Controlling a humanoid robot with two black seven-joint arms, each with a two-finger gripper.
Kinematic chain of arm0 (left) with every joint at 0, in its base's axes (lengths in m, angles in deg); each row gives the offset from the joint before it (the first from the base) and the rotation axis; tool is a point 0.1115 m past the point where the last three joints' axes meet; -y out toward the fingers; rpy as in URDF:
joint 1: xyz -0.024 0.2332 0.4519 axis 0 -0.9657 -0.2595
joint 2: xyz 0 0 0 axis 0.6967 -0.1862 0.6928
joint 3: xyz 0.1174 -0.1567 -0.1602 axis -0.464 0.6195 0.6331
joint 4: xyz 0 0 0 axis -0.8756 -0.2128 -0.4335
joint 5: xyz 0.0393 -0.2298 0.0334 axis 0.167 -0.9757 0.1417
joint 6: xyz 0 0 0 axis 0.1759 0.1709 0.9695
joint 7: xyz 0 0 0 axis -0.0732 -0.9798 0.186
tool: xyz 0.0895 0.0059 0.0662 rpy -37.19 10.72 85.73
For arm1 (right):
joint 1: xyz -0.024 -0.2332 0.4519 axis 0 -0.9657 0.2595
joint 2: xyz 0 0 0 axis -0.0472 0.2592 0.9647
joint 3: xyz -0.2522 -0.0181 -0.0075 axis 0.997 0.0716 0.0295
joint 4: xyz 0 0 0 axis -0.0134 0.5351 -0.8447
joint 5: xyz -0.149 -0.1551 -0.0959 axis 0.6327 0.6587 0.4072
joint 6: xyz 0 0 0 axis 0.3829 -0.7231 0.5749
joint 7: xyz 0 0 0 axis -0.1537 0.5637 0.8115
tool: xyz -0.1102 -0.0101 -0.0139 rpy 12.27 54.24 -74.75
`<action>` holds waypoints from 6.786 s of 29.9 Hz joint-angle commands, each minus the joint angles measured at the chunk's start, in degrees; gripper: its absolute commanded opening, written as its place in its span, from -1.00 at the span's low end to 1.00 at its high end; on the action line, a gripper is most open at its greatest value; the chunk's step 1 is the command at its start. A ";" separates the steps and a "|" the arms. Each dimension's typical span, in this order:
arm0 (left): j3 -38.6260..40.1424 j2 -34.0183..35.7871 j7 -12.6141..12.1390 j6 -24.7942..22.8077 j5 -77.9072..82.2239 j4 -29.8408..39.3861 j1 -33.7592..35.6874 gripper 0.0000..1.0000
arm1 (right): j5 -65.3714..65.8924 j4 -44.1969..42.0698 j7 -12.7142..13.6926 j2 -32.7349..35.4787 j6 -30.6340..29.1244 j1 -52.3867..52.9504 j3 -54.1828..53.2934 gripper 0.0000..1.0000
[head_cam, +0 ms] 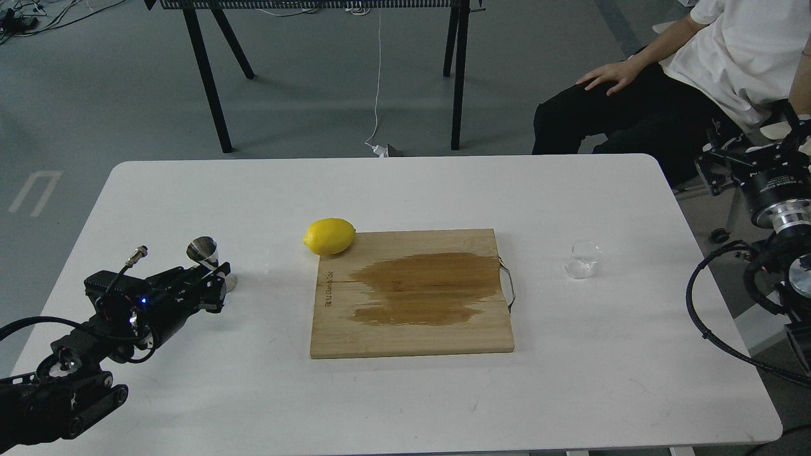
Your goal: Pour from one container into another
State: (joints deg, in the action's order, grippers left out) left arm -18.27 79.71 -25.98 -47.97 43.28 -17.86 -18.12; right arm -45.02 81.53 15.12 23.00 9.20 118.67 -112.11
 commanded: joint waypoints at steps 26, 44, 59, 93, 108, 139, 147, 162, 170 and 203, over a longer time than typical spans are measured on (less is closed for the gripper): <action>-0.99 -10.04 -0.53 0.00 29.36 12.54 22.91 -0.85 | -0.05 0.00 0.00 1.34 0.00 -1.49 -0.70 0.99; -7.40 -24.91 -0.44 0.00 29.36 -2.51 15.70 -0.84 | -0.05 0.00 0.00 1.34 0.00 -2.02 -0.70 0.99; -7.05 -27.55 -1.05 0.00 29.36 -3.47 14.65 -0.60 | -0.05 -0.09 0.00 1.69 0.00 -2.11 -0.70 0.99; -6.70 -26.85 -0.88 0.00 29.36 -2.95 13.86 0.37 | -0.05 0.00 0.00 1.69 0.00 -2.81 -0.70 0.99; -6.44 -10.52 0.79 0.00 29.36 10.92 11.22 0.45 | -0.05 -0.09 0.18 2.21 0.00 -3.07 -0.96 0.99; 26.08 3.92 7.43 -28.96 -69.17 19.03 9.20 1.00 | -25.53 18.19 13.36 10.65 0.00 -21.35 -2.37 0.99; 25.73 1.37 7.43 -44.07 -84.01 15.08 8.49 1.00 | -30.46 22.67 13.63 9.25 0.00 -28.03 -1.49 0.99; 26.17 -1.97 7.43 -56.00 -111.90 -0.75 9.37 1.00 | -25.19 23.12 13.54 7.50 0.00 -28.83 2.64 0.99; 26.26 -2.32 7.43 -56.00 -111.81 -0.66 9.28 1.00 | -19.92 16.10 13.62 -2.43 0.00 -24.88 2.55 0.99; 26.43 -1.80 7.43 -56.00 -111.81 -0.75 9.28 1.00 | -19.74 5.19 16.00 -13.51 19.56 -12.31 6.95 0.99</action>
State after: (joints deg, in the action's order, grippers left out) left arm 8.26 77.92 -18.55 -103.98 -68.53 -18.62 -8.80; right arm -64.76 88.62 31.16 10.09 28.72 104.97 -105.19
